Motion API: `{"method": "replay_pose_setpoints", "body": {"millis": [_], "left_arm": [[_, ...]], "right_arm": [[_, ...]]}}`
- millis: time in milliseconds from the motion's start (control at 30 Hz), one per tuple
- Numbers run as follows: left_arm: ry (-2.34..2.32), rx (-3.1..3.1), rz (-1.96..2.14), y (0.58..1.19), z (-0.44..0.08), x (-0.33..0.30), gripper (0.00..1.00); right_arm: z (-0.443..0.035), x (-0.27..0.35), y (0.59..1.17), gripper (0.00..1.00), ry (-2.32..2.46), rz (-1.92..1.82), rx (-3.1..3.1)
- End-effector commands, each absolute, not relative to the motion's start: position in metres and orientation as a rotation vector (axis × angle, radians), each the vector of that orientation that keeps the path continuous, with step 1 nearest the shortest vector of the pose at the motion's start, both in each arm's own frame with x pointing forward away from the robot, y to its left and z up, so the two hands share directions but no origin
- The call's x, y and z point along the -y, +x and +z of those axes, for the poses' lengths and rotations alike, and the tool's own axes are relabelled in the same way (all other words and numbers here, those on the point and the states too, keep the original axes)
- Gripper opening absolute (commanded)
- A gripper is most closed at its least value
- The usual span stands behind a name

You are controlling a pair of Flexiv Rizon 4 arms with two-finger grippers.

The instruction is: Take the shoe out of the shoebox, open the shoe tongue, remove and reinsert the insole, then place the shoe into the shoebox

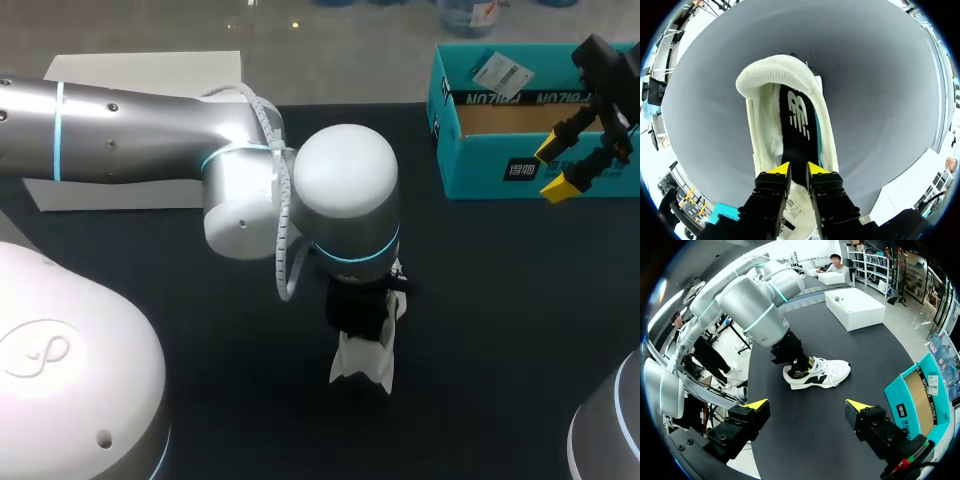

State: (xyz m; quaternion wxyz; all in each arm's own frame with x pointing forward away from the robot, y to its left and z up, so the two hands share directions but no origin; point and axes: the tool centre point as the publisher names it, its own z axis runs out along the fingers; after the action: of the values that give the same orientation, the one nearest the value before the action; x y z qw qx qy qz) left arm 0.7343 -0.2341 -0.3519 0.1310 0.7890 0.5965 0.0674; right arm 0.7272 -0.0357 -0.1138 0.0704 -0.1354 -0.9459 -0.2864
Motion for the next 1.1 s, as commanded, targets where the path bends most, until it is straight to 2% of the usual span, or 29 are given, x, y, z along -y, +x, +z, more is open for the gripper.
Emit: {"method": "replay_pose_setpoints", "body": {"millis": [33,467,1100], "left_arm": [[2.286,-1.737,0.202,0.738,-0.357,0.232,1.0],[2.291,-1.726,0.176,0.721,-0.359,0.231,1.0],[2.302,-1.711,0.202,0.709,-0.332,0.237,1.0]], "right_arm": [[-0.114,0.035,0.729,1.0,-0.406,-0.856,2.845],[-0.114,0.035,0.729,1.0,-0.406,-0.856,2.845],[-0.114,0.035,0.729,1.0,-0.406,-0.856,2.845]]}}
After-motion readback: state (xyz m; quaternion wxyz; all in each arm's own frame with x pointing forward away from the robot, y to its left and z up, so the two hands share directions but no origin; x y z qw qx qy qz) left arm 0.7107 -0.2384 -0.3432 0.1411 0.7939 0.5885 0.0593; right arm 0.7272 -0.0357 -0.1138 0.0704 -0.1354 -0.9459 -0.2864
